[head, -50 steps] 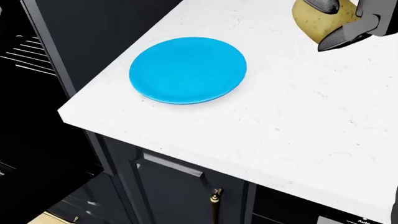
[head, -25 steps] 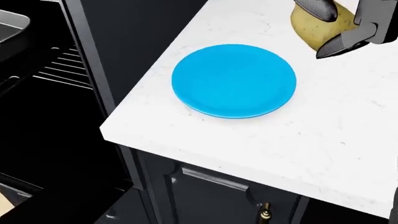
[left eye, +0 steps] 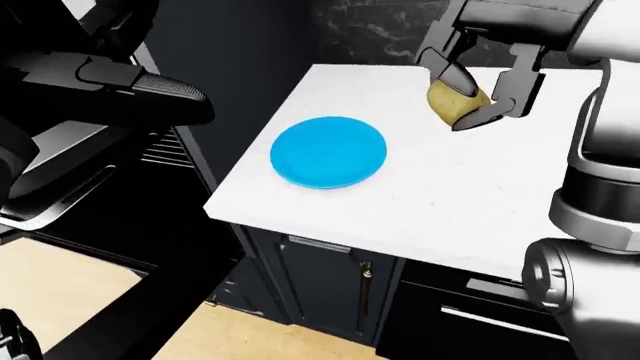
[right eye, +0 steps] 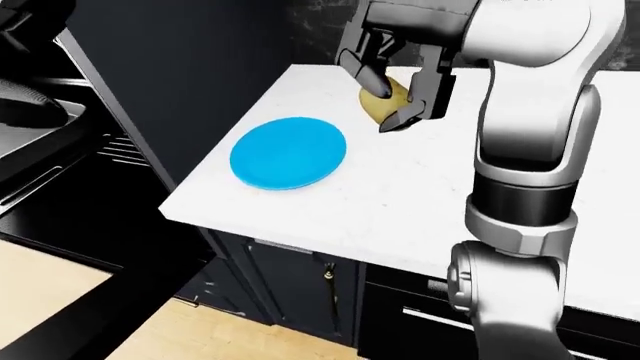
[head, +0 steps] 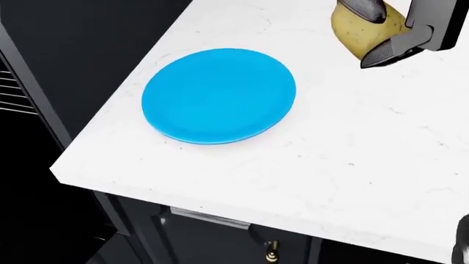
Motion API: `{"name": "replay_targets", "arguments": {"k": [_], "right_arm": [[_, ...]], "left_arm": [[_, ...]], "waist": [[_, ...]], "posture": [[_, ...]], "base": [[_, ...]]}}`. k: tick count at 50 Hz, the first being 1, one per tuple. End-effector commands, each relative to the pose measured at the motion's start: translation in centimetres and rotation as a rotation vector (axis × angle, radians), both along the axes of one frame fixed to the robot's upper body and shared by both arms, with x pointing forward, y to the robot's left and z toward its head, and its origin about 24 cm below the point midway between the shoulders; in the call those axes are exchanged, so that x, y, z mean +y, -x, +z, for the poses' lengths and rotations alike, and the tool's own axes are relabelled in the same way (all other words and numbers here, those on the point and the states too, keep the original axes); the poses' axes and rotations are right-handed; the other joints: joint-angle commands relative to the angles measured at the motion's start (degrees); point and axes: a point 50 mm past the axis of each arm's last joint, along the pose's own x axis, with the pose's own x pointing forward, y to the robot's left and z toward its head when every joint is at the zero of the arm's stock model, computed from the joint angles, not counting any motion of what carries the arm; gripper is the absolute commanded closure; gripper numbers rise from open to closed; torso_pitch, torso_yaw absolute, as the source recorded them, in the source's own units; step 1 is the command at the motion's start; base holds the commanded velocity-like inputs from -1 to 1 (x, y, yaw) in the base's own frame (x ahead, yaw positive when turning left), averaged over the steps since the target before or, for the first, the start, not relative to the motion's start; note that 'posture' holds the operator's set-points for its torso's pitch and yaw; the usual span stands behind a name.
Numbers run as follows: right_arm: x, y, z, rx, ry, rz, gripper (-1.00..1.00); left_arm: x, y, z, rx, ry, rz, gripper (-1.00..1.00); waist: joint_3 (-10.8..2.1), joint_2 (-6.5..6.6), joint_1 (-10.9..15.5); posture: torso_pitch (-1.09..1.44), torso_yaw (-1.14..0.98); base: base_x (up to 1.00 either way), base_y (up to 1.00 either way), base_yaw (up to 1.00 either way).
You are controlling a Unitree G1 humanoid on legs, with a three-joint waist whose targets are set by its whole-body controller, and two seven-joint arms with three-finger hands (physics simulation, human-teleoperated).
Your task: Pick the potato from the top rack in the oven and place it on the plate on the counter.
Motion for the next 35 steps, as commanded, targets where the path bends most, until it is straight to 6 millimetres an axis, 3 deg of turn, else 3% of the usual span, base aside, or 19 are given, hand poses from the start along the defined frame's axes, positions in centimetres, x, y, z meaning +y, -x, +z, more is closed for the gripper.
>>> {"name": "replay_targets", "arguments": {"k": [1,14,28,35], "right_arm": [[0.5,0.8,1.6,-0.083,-0.015,0.014,1.00],[3.5,0.0,2.4,-0.095,-0.030,0.073,0.99],[6.6,-2.0,-0.4,-0.013,-0.025,0.118,1.00],[7.8,-3.4,-0.6,-0.018,-0.042,0.118,0.99]], "left_arm": [[0.5,0.6,1.2,-0.068,0.029,0.027,-1.00],[0.3,0.8,1.1,-0.068,0.030,0.015,-1.00],[-0.3,1.5,0.1,-0.057,0.022,-0.011,-1.00],[-0.6,2.2,-2.3,-0.028,-0.005,-0.023,-1.00]], "waist": [[-1.47,-0.61,0.12],[-1.33,-0.19,-1.28],[-1.34,0.34,-1.46],[-1.56,0.96,-1.47]], "posture": [[-0.11,0.00],[-0.11,0.00],[-0.11,0.00],[-0.11,0.00]], "base": [[0.00,0.00,0.00],[0.00,0.00,0.00],[0.00,0.00,0.00],[0.00,0.00,0.00]]}}
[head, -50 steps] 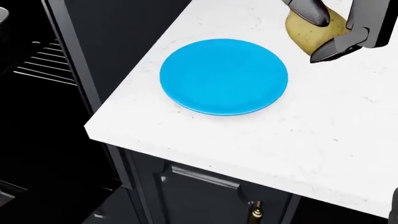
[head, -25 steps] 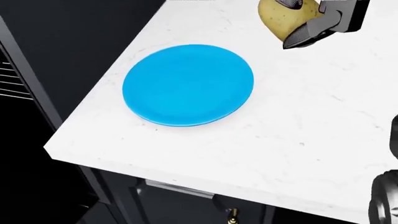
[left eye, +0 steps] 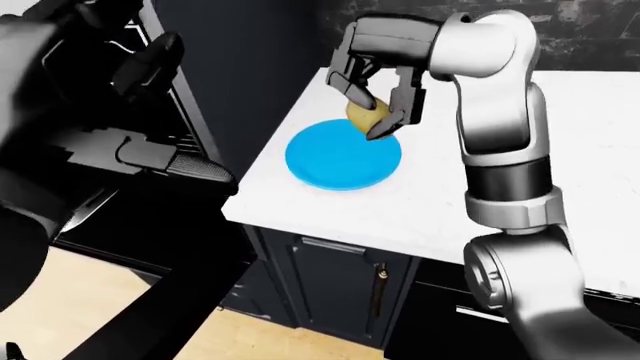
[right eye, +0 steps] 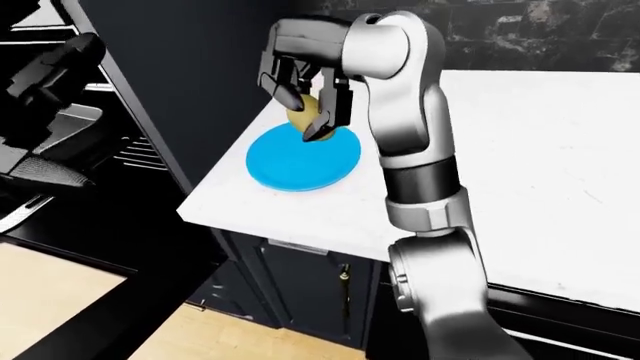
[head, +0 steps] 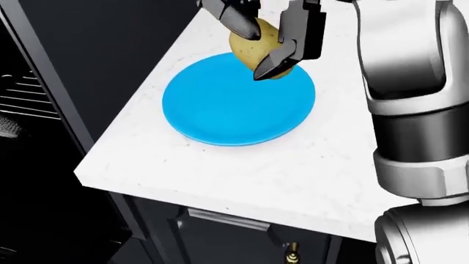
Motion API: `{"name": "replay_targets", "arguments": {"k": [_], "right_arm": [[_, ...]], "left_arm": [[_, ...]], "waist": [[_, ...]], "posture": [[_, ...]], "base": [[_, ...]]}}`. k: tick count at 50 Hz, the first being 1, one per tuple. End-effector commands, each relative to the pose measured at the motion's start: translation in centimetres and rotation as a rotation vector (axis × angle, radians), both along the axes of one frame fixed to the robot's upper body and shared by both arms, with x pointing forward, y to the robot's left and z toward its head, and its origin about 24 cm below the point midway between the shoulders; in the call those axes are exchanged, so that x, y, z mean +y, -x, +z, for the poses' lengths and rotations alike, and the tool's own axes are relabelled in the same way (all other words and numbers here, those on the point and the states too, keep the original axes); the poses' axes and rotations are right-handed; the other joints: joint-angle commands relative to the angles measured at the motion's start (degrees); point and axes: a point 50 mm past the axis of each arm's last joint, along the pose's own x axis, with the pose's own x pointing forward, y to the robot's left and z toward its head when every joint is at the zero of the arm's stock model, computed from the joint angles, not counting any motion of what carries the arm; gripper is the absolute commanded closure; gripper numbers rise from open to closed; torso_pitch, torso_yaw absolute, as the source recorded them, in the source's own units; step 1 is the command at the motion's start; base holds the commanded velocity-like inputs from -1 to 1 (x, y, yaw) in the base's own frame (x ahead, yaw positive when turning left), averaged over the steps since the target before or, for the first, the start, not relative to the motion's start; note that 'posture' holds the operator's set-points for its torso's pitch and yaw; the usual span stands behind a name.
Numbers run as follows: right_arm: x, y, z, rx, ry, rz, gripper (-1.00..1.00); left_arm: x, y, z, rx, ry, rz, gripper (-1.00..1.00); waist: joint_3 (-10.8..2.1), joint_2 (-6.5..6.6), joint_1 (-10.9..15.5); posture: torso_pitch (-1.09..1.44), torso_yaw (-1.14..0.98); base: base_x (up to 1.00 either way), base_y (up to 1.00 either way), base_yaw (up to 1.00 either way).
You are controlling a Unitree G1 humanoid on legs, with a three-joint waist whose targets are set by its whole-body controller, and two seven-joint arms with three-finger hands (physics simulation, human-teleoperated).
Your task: Pick the potato from the top rack in the oven and place it on the plate on the counter.
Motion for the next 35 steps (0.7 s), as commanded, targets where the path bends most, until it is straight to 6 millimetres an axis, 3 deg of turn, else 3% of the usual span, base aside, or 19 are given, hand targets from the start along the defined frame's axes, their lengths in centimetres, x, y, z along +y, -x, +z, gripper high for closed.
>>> {"name": "replay_targets", "arguments": {"k": [1,8,12,20,35], "right_arm": [[0.1,0.6,2.4,-0.119,-0.027,0.001,0.99],[0.7,-0.4,2.8,-0.126,-0.025,-0.006,0.99],[1.0,-1.1,2.8,-0.125,-0.037,-0.011,0.99],[1.9,-3.3,0.4,-0.108,-0.067,-0.029,0.99],[3.1,-5.4,-4.2,-0.073,-0.117,-0.058,0.99]], "left_arm": [[0.3,0.6,0.5,-0.049,0.012,0.010,-1.00],[0.2,0.6,-2.5,-0.003,-0.044,0.004,-1.00],[0.4,0.4,-3.0,0.007,-0.045,0.009,-1.00],[0.6,0.0,-3.3,0.013,-0.035,0.014,-1.00],[0.9,-0.1,-3.8,0.020,-0.024,0.020,-1.00]], "waist": [[-1.50,0.14,-0.10],[-1.49,0.39,0.06],[-1.84,0.42,0.22],[-2.23,0.26,0.40],[-2.75,0.20,0.78]], "posture": [[-0.11,0.00],[-0.11,0.00],[-0.11,0.00],[-0.11,0.00],[-0.11,0.00]], "base": [[0.00,0.00,0.00],[0.00,0.00,0.00],[0.00,0.00,0.00],[0.00,0.00,0.00],[0.00,0.00,0.00]]}}
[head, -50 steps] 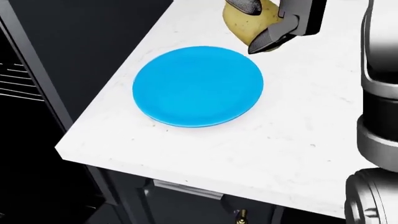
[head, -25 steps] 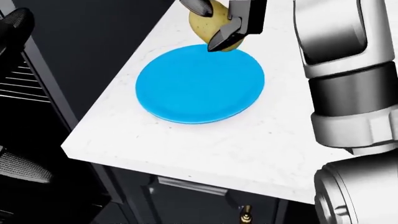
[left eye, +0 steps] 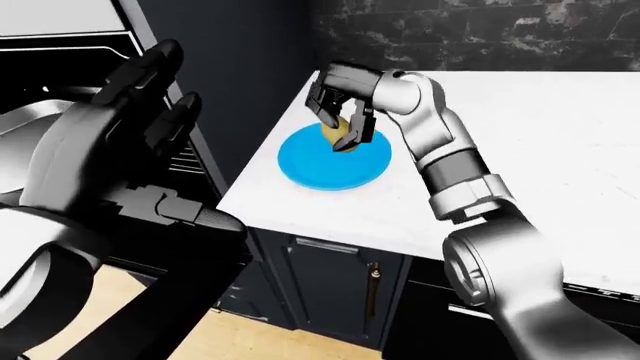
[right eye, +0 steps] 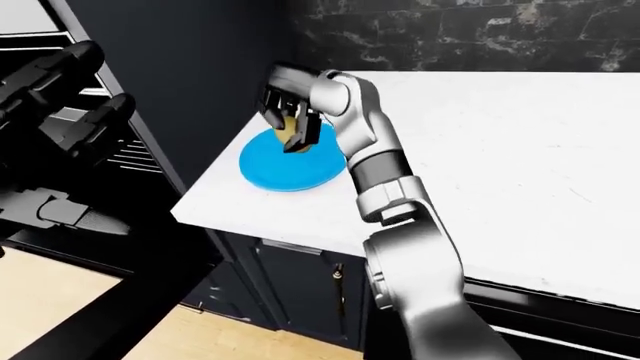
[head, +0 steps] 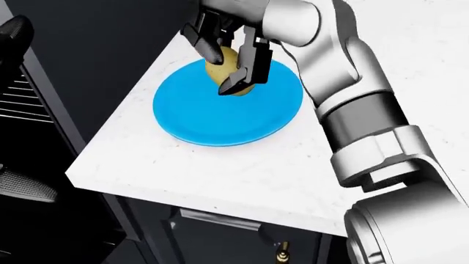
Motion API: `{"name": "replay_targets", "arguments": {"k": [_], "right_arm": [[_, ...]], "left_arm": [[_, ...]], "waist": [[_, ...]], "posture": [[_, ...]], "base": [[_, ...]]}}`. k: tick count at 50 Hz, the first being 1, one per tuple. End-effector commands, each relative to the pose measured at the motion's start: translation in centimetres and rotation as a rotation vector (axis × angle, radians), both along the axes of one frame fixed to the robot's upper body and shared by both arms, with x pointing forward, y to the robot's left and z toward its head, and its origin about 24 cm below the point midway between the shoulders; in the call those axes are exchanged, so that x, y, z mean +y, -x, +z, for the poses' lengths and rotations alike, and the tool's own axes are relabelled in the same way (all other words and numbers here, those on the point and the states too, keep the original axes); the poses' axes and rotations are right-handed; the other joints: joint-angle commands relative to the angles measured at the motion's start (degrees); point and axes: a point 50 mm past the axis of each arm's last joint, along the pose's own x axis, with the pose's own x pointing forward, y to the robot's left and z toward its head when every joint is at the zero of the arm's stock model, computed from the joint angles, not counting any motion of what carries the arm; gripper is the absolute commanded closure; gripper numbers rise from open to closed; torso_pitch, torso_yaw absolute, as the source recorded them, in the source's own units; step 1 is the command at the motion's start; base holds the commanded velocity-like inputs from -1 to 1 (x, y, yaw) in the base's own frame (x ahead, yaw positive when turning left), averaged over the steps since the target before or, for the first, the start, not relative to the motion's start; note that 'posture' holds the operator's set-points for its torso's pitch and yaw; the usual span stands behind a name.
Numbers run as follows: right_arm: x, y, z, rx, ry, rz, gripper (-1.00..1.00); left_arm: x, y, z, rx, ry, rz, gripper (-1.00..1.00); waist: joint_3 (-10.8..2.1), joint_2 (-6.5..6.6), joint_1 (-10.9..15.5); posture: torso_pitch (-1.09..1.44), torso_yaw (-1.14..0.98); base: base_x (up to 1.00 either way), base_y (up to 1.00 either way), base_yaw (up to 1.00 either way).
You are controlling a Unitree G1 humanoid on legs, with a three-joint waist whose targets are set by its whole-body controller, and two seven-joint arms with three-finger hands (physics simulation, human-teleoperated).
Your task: Pick the potato from the top rack in the oven and place it on the plate on the counter.
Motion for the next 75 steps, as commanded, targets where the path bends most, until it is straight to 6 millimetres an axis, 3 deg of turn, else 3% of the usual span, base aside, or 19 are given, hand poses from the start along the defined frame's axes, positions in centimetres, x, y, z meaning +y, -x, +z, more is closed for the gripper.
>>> {"name": "replay_targets", "arguments": {"k": [1,8,25,26,31,40,44,48,52,61,70,75], "right_arm": [[0.5,0.3,2.3,-0.119,-0.038,0.014,0.99],[1.1,-0.3,0.4,-0.100,-0.049,0.005,1.00],[0.3,-1.1,-1.1,-0.088,-0.061,-0.081,0.94],[0.2,-1.2,-1.2,-0.086,-0.063,-0.082,0.56],[0.2,-1.1,-1.1,-0.076,-0.062,-0.078,-0.16],[-0.1,-1.1,0.3,-0.092,-0.047,-0.071,-0.62],[-0.8,-0.9,2.4,-0.110,-0.027,-0.076,-0.73],[-1.9,-0.4,5.5,-0.145,-0.009,-0.076,-0.70],[-3.8,0.4,7.7,-0.174,0.012,-0.079,-0.65],[-8.5,3.2,9.8,-0.219,0.026,-0.105,-0.58],[-11.6,9.5,11.1,-0.262,0.055,-0.083,-0.60],[-14.2,13.0,10.4,-0.268,0.060,-0.107,-0.67]], "left_arm": [[0.3,0.2,0.9,-0.060,0.011,0.022,-1.00],[0.4,0.0,0.5,-0.053,0.011,0.023,-1.00],[0.8,0.1,0.4,-0.056,0.016,0.025,-1.00],[0.8,0.0,0.3,-0.056,0.015,0.027,-1.00],[0.8,0.0,0.6,-0.059,0.015,0.027,-1.00],[0.8,0.1,0.8,-0.064,0.016,0.027,-1.00],[0.7,0.2,1.2,-0.069,0.015,0.026,-1.00],[0.6,0.3,1.6,-0.073,0.016,0.023,-1.00],[0.4,0.4,2.0,-0.080,0.013,0.021,-1.00],[0.3,0.6,2.7,-0.089,0.009,0.021,-1.00],[0.5,1.0,3.7,-0.105,0.013,0.027,-1.00],[0.8,1.2,4.2,-0.116,0.021,0.032,-1.00]], "waist": [[-1.38,0.04,0.01],[-1.66,-0.05,0.20],[-1.81,-0.33,0.66],[-1.81,-0.36,0.71],[-1.83,-0.48,0.79],[-1.67,-0.51,0.81],[-1.66,-0.56,0.84],[-1.41,-0.67,0.84],[-1.06,-0.84,0.91],[-0.75,-1.55,1.06],[-0.30,-2.00,1.14],[-0.03,-2.39,1.16]], "posture": [[-0.11,0.00],[-0.11,0.00],[-0.11,0.00],[-0.11,0.00],[-0.11,0.00],[-0.11,0.00],[-0.11,0.00],[-0.11,0.00],[-0.11,0.00],[-0.11,0.00],[-0.11,0.00],[-0.11,0.00]], "base": [[0.00,0.00,0.00],[0.00,0.00,0.00],[0.00,0.00,0.00],[0.00,0.00,0.00],[0.00,0.00,0.00],[0.00,0.00,0.00],[0.00,0.00,0.00],[0.00,0.00,0.00],[0.00,0.00,0.00],[0.00,0.00,0.00],[0.00,0.00,0.00],[0.00,0.00,0.00]]}}
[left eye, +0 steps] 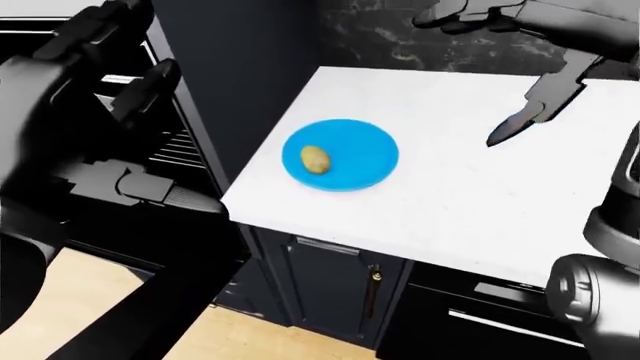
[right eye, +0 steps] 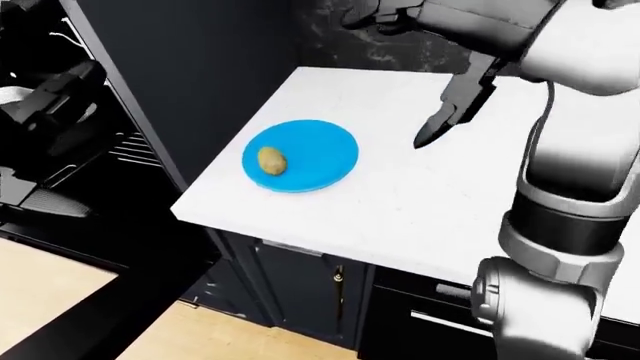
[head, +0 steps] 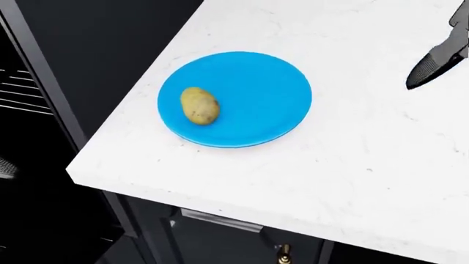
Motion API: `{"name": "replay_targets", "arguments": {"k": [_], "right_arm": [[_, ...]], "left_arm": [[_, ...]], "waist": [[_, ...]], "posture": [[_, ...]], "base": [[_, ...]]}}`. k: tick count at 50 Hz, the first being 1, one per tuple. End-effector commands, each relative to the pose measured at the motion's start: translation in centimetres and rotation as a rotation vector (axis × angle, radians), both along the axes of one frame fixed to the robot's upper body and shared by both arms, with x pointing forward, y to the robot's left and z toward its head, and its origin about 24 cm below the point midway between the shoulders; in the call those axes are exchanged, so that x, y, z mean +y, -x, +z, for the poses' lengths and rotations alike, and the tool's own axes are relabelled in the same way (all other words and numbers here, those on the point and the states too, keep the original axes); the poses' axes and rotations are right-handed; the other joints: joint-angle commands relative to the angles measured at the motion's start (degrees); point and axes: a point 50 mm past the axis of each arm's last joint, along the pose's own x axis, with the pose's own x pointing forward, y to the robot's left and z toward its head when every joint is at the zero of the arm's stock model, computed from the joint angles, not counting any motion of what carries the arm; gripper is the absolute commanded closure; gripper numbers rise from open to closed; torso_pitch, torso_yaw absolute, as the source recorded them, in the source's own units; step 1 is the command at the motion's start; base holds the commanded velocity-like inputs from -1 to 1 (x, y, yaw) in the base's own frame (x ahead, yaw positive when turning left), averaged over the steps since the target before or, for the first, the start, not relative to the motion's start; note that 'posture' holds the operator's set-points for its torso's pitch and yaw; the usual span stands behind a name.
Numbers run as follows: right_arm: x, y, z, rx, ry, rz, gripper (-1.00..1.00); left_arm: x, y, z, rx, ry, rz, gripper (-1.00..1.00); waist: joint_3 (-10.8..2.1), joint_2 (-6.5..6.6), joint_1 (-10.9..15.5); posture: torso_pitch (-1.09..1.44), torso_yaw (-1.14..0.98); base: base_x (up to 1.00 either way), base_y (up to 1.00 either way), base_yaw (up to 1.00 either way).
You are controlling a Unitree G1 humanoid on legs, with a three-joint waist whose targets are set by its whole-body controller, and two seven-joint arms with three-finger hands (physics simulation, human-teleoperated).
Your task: Pick the potato from the top rack in the oven and place it on the plate on the counter.
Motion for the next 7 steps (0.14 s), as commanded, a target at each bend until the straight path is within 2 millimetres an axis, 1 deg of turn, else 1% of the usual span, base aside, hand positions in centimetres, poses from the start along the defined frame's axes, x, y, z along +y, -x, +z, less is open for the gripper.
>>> {"name": "replay_targets", "arguments": {"k": [1,3,5,7], "right_arm": [[-1.0,1.5,0.5,-0.024,-0.026,-0.001,-0.69],[-2.0,2.5,0.4,-0.033,-0.041,-0.019,-0.72],[-2.9,3.7,-0.2,-0.034,-0.049,-0.034,-0.73],[-3.5,4.6,-0.4,-0.038,-0.056,-0.045,-0.75]], "left_arm": [[0.5,0.3,1.2,-0.067,0.028,0.022,-1.00],[0.7,0.3,1.1,-0.067,0.031,0.027,-1.00],[1.0,0.2,1.2,-0.069,0.036,0.036,-1.00],[1.1,0.3,1.3,-0.069,0.040,0.039,-1.00]], "waist": [[-0.97,-0.13,-0.02],[-1.01,-0.39,0.04],[-1.10,-0.59,0.05],[-1.09,-0.77,0.16]], "posture": [[-0.11,0.00],[-0.11,0.00],[-0.11,0.00],[-0.11,0.00]], "base": [[0.00,0.00,0.00],[0.00,0.00,0.00],[0.00,0.00,0.00],[0.00,0.00,0.00]]}}
